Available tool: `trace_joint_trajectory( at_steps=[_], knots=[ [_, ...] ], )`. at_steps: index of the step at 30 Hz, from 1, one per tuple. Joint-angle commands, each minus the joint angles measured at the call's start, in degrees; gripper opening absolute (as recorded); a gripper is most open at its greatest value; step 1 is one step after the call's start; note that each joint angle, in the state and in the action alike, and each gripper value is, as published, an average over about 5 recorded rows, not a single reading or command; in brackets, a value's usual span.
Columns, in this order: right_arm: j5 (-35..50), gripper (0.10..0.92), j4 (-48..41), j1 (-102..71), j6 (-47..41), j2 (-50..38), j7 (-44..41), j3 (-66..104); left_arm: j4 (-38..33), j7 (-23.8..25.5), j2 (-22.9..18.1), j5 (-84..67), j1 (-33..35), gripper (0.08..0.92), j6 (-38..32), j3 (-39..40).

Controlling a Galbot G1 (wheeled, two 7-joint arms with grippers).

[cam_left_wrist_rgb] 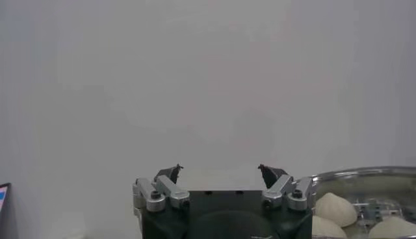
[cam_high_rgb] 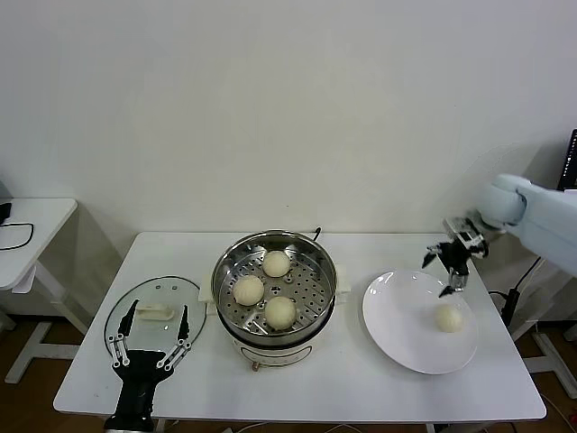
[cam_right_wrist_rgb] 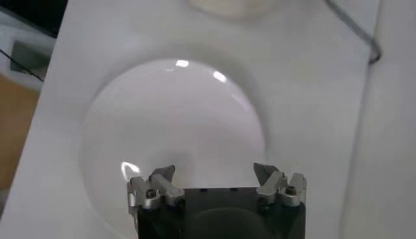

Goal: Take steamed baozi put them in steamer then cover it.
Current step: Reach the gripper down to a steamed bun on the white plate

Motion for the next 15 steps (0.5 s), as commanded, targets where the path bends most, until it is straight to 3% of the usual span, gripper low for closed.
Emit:
trace_joint_trajectory(
  at_steps=[1,15],
  knots=[
    [-1.14,0.823,-3.51,-9.26,-3.57,-2.02,3.59,2.83,0.11,-0.03,-0.12,0.03,0.08,0.823,-0.02,-0.15],
    [-3.31,0.823,-5.75,-12.39,-3.09,-0.01,5.02,5.03,0.53,-0.04,-0.24,0.04,0.15,0.823,-0.21,-0.2]
  ],
)
